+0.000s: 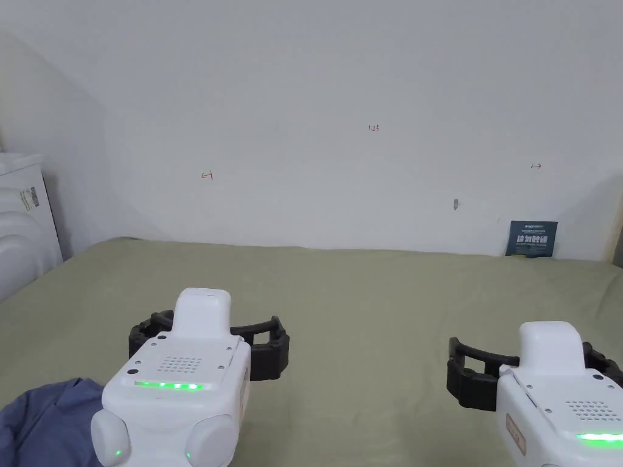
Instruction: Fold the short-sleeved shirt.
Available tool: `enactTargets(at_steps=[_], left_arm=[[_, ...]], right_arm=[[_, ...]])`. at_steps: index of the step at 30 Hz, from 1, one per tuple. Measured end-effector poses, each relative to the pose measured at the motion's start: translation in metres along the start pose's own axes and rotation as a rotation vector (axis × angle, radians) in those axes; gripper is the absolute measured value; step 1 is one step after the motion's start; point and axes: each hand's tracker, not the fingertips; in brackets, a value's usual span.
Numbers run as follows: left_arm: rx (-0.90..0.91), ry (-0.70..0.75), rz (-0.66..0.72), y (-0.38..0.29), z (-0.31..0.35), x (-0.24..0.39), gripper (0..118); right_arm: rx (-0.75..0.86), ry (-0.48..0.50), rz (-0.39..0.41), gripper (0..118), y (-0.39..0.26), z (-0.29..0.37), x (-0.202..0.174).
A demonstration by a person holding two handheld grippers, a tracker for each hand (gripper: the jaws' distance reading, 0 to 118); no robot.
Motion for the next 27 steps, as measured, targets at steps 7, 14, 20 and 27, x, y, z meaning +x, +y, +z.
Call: enactTargets(at_steps=[7, 14, 20, 27], left_arm=[[0.019, 0.010, -0.024, -0.001, 0.004, 0.002, 0], [0.015, -0.025, 0.007, -0.001, 0.001, 0.000, 0], [-0.004, -0.034, 0.026, 0.000, -0.001, -0.002, 0], [-0.011, 0.079, 0.039, -0.006, 0.020, -0.045, 0]], right_arm=[[0.023, -0.059, -0.017, 1, 0.002, 0.001, 0.004], [-0.015, -0.047, -0.007, 1, 0.004, -0.002, 0.011], [-0.019, -0.012, -0.004, 1, 0.006, -0.006, -0.008], [-0.018, 0.113, 0.008, 1, 0.005, -0.011, -0.056]])
